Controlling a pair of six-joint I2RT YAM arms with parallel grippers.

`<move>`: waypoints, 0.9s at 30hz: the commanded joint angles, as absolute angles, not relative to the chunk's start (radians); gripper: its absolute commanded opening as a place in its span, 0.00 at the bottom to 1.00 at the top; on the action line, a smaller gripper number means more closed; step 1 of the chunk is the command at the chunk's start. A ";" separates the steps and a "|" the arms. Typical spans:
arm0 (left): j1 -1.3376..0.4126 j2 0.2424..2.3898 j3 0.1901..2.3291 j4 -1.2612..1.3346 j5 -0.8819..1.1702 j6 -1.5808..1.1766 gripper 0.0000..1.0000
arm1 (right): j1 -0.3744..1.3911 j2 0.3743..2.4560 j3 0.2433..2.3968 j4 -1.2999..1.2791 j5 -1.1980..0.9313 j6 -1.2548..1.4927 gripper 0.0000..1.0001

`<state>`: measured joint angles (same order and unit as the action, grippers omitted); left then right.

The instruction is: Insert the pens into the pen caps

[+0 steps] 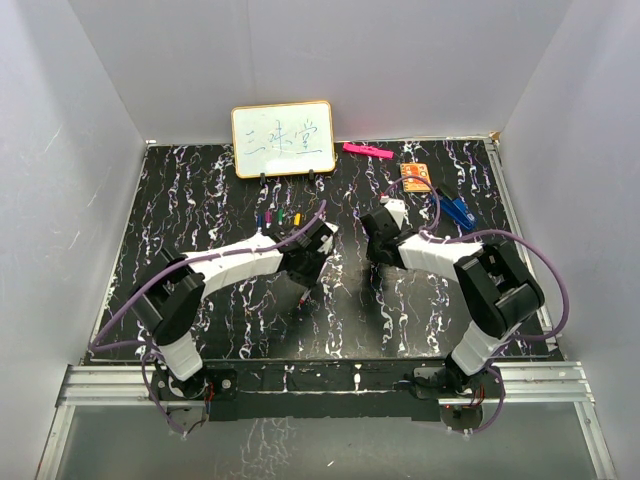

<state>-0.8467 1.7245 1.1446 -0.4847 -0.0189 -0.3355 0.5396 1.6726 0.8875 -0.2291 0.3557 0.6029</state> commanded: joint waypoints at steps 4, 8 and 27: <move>-0.850 1.598 1.105 -0.377 -0.027 -0.321 0.00 | 0.538 1.544 0.914 -0.214 0.340 0.582 0.00; -0.849 1.540 1.040 -0.228 0.013 -0.350 0.00 | 0.538 1.419 0.871 -0.097 0.291 0.561 0.00; -0.854 1.352 0.779 0.412 0.221 -0.447 0.00 | 0.539 1.083 0.547 0.534 0.129 0.646 0.00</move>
<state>-0.8474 1.3655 0.7830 0.2798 0.1528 -0.4259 0.5385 1.1069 0.5659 0.3264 0.1654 0.6128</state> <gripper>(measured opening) 0.087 0.057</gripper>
